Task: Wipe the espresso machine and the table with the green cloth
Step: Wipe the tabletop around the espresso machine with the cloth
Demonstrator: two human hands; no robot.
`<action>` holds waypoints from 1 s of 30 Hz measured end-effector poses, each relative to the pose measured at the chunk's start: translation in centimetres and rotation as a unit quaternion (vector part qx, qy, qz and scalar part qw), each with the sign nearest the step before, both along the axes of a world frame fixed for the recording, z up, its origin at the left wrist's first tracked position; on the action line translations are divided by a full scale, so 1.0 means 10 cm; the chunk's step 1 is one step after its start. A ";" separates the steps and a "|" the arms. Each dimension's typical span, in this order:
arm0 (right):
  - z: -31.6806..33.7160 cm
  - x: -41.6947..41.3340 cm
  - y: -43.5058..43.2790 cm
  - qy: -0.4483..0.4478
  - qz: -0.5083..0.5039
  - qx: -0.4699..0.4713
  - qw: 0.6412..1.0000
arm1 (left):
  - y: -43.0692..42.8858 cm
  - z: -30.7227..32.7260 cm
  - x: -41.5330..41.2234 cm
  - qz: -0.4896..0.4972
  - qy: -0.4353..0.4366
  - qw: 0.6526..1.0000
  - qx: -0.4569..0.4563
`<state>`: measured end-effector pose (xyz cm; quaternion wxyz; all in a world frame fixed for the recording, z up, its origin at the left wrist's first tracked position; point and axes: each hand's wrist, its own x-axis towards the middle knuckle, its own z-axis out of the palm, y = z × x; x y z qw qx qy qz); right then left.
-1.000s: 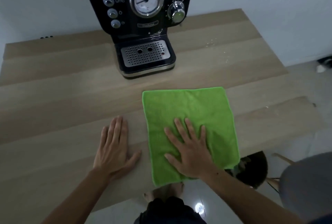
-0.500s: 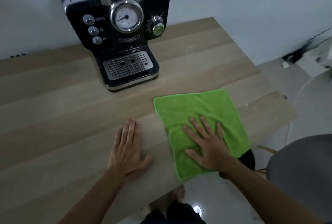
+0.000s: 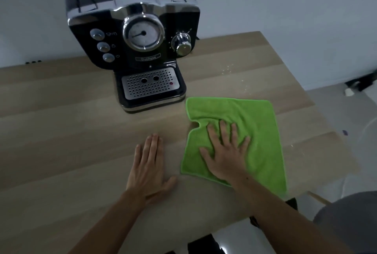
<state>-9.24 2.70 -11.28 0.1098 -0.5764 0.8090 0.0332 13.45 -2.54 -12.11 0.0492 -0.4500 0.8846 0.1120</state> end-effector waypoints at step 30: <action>-0.06 -0.68 -0.60 -0.004 0.091 -0.032 0.995 | -0.18 0.02 -0.57 0.100 0.006 0.995 -0.026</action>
